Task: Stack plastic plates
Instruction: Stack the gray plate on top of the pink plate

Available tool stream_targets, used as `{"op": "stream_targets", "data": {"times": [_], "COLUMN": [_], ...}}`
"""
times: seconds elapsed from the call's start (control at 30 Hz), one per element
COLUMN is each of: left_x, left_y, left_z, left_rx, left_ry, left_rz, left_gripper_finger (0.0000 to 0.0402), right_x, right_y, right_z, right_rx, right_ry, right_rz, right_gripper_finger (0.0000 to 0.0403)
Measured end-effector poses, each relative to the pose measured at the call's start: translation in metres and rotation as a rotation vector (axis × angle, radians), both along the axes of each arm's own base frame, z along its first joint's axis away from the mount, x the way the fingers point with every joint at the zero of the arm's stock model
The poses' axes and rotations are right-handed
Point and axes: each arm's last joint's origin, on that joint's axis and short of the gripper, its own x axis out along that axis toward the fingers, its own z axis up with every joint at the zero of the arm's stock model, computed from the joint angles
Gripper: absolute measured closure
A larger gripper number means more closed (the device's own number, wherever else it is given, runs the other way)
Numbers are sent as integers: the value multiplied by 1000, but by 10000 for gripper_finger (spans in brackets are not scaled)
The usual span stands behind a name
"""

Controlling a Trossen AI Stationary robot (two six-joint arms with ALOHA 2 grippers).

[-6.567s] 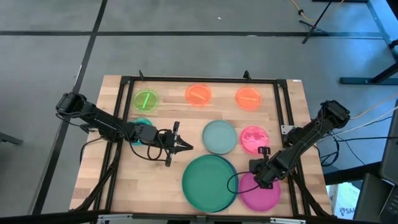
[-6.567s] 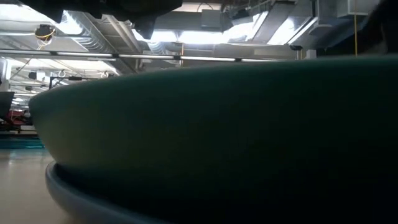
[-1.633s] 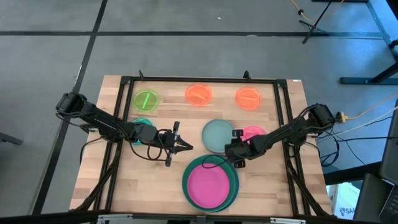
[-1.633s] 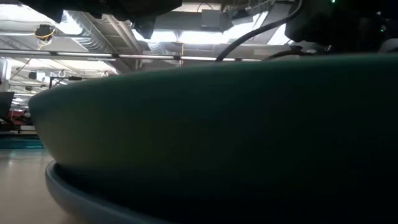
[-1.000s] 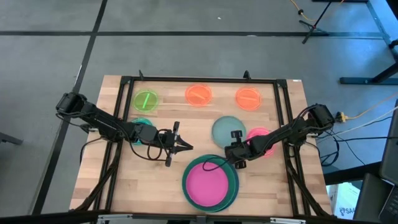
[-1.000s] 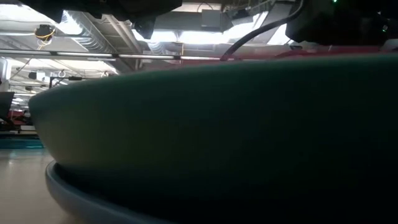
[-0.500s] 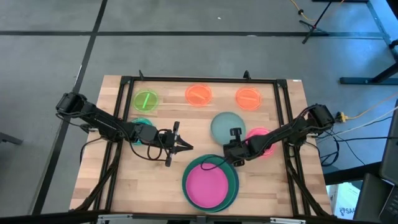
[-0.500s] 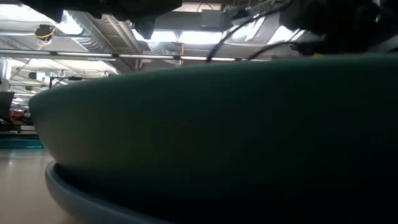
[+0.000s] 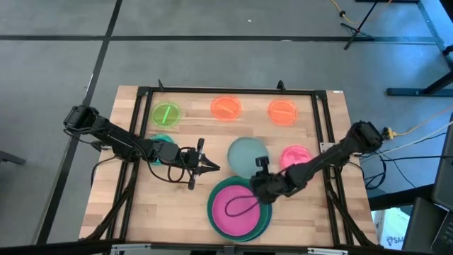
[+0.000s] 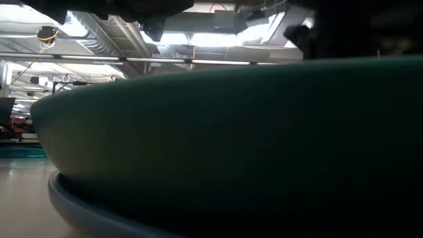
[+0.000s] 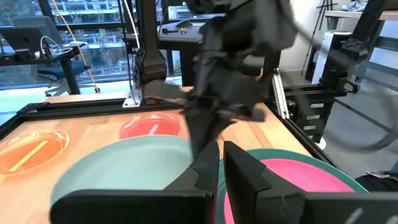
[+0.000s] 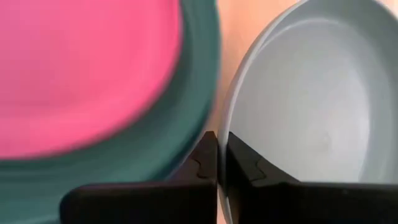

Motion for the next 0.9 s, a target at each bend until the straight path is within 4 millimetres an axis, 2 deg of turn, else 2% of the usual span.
{"op": "stream_targets", "data": {"times": [0.27,0.53,0.67,0.9], "left_x": [0,0,0,0], "left_y": [0,0,1,1], "left_z": [0,0,0,0], "left_rx": [0,5,4,5], "left_ry": [0,-1,-1,-1], "left_rz": [0,16,18,18], "left_gripper_finger": [383,383,383,383], "right_x": [-3,-3,0,11], "right_y": [34,51,58,76], "right_z": [11,13,10,-8], "right_rx": [75,245,304,413], "right_ry": [-113,-112,-131,-144], "right_rz": [160,300,341,427], "right_gripper_finger": [400,400,400,400]}}
